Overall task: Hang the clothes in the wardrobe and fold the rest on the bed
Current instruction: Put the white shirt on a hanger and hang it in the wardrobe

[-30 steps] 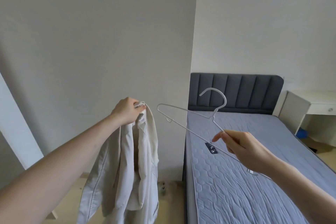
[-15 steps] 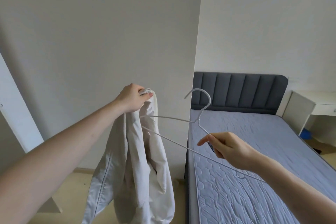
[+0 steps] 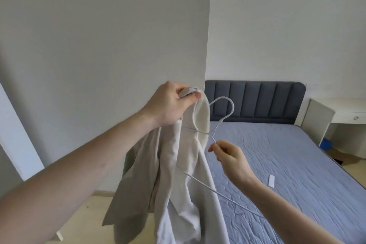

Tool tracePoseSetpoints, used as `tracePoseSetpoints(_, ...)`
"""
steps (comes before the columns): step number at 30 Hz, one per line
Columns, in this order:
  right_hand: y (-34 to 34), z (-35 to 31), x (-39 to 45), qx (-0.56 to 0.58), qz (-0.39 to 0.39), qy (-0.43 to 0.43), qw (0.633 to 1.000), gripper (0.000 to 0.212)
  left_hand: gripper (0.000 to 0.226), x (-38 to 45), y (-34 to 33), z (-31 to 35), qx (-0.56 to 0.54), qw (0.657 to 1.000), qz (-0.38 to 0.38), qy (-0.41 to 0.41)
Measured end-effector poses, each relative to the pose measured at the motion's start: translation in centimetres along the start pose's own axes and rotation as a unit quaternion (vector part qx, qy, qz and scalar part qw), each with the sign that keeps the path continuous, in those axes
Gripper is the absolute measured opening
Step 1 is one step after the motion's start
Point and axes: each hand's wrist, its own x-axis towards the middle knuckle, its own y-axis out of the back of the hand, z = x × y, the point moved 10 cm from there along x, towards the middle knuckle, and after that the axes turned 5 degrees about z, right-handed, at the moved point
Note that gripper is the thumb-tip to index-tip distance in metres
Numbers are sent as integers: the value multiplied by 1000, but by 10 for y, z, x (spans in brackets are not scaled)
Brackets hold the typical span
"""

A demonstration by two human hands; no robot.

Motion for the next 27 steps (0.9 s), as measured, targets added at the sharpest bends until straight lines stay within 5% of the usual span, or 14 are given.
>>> tracePoseSetpoints(8, 44, 5, -16, 165, 169, -43, 971, 56, 16, -73, -61, 56, 148, 973, -154, -90)
tracePoseSetpoints(12, 53, -13, -21, 197, 192, -8, 961, 52, 38, -85, -63, 49, 174, 952, -248, -49)
tracePoseSetpoints(15, 52, -29, -19, 178, 172, 27, 969, 58, 31, -53, -29, 64, 172, 971, -134, -95)
tracePoseSetpoints(17, 48, -36, -18, 164, 150, 42, 974, 59, 31, -31, -3, 79, 228, 955, -28, -188)
tracePoseSetpoints(19, 47, -41, -19, 156, 141, 45, 976, 52, 43, -16, -7, 67, 298, 930, -57, -208)
tracePoseSetpoints(22, 53, -44, -20, 142, 154, 32, 977, 54, 52, -12, -33, 16, 351, 914, -172, -111)
tracePoseSetpoints(27, 61, -44, -18, 124, 120, 12, 985, 50, 55, -10, -39, 5, 301, 934, -108, -162)
